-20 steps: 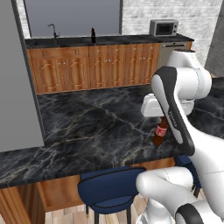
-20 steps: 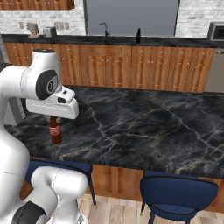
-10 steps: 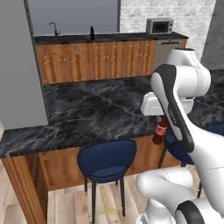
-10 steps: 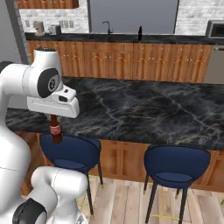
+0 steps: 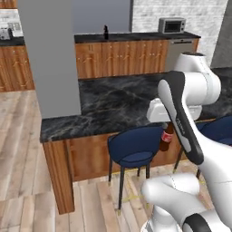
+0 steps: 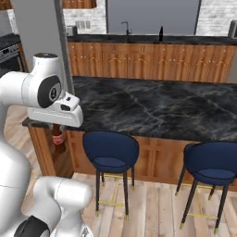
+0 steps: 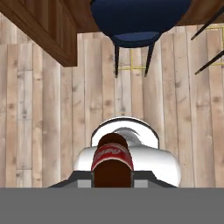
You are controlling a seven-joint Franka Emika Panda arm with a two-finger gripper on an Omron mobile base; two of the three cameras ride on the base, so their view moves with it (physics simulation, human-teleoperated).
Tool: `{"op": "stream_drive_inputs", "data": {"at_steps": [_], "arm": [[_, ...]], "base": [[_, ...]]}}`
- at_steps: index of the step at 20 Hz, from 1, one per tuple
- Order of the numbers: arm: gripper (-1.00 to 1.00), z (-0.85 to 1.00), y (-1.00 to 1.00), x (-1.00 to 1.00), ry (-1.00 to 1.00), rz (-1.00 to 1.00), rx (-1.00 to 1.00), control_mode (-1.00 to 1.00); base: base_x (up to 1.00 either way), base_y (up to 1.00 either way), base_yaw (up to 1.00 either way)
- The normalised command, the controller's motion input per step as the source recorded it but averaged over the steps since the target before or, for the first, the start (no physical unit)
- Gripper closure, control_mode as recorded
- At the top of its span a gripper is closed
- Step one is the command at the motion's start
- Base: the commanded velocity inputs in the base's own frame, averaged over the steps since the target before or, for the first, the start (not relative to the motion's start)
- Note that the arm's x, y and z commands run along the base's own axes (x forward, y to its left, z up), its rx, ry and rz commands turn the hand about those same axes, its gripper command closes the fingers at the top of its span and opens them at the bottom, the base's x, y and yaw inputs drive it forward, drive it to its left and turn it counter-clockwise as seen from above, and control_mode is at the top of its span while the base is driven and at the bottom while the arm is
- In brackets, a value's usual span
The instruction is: Place the large bottle from the dining counter next to the other large bottle outside the sink, and place the small bottle from the dining counter next to the other small bottle inside the sink.
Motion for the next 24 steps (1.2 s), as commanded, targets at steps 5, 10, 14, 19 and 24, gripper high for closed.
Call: {"op": "stream_drive_inputs", "data": {"at_steps": [5,10,14,19,24], "arm": [[1.00,0.00,0.00,0.00,0.00,0.00,0.00,1.00],[1.00,0.00,0.00,0.00,0.00,0.00,0.00,1.00],[1.00,0.00,0.00,0.00,0.00,0.00,0.00,1.00],[1.00,0.00,0.00,0.00,0.00,0.00,0.00,1.00],[1.00,0.00,0.00,0.00,0.00,0.00,0.00,1.00]], "base": [[-0.01,0.77,0.00],[-0.13,0.81,0.00],[-0.13,0.89,0.00],[-0.01,0.99,0.01],[0.04,0.96,0.00]]}}
